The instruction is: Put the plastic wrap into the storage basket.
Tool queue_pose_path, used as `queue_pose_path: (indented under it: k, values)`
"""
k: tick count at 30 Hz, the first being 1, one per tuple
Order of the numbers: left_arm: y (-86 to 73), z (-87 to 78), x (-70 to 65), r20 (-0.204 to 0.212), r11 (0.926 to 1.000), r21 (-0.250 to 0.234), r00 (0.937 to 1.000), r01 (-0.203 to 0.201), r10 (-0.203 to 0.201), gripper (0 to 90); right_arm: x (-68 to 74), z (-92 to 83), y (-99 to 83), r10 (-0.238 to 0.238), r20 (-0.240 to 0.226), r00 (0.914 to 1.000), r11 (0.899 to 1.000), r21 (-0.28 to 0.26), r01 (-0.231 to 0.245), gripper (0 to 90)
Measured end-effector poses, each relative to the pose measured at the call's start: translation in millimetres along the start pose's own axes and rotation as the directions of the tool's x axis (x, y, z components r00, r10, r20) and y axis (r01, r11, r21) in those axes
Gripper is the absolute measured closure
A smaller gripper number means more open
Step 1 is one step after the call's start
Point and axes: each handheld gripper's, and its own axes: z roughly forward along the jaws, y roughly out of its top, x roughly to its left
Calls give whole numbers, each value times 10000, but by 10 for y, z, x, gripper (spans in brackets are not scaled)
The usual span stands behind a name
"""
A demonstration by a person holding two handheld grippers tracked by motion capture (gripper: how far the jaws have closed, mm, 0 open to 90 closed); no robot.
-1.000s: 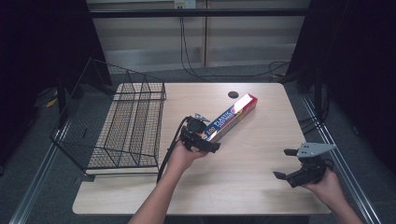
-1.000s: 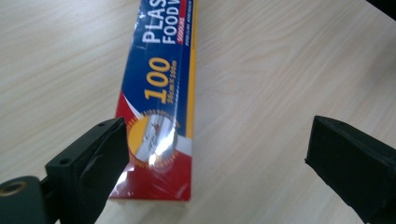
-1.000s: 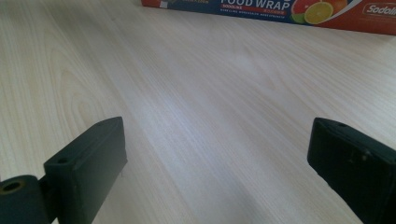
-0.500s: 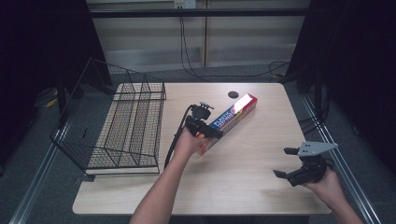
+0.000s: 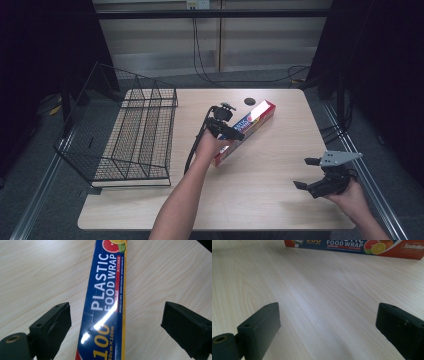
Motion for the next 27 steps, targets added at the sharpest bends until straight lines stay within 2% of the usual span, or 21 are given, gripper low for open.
queue_pose_path:
  k: [3, 8, 15, 17, 21, 23, 24, 25, 26, 27]
  values:
    - [13, 47, 19, -126, 9999, -98, 9999, 82, -83, 98, -2, -8, 6, -17, -107, 9999, 10000, -57, 16, 62]
    - [41, 120, 58, -361, 9997, 233, 9993, 110, -102, 105, -18, -6, -6, 5, -89, 10000, 10000, -45, -5, 63]
    - [105, 158, 59, -391, 9996, 163, 9990, 217, -210, 123, -30, -15, 3, 27, -103, 9999, 9999, -166, -28, 63]
    - [107, 162, 64, -299, 9998, 187, 9995, 109, -103, 169, -33, -14, 0, 19, -93, 10000, 9999, -164, -20, 63]
    - [109, 217, 61, -478, 9995, 323, 9988, 73, -58, 174, -40, -17, -4, 28, -95, 10000, 9999, -157, -29, 63]
    - [107, 243, 66, -352, 9994, 228, 9990, 275, -267, 173, -42, -19, -3, 47, -73, 10000, 9998, -189, -48, 64]
    - [108, 252, 71, -348, 9991, 310, 9990, 280, -269, 173, -42, -22, -3, 55, -60, 10000, 9998, -190, -56, 63]
    - [111, 261, 78, -459, 9985, 550, 9989, 65, -39, 173, -48, -25, -3, 92, -52, 9999, 9997, -225, -93, 64]
    - [112, 281, 66, -432, 9986, 445, 9987, 277, -258, 173, -49, -25, -3, 94, -55, 9999, 9997, -234, -95, 64]
    - [112, 281, 66, -432, 9986, 445, 9987, 277, -258, 174, -49, -25, -3, 94, -55, 9999, 9997, -234, -95, 64]
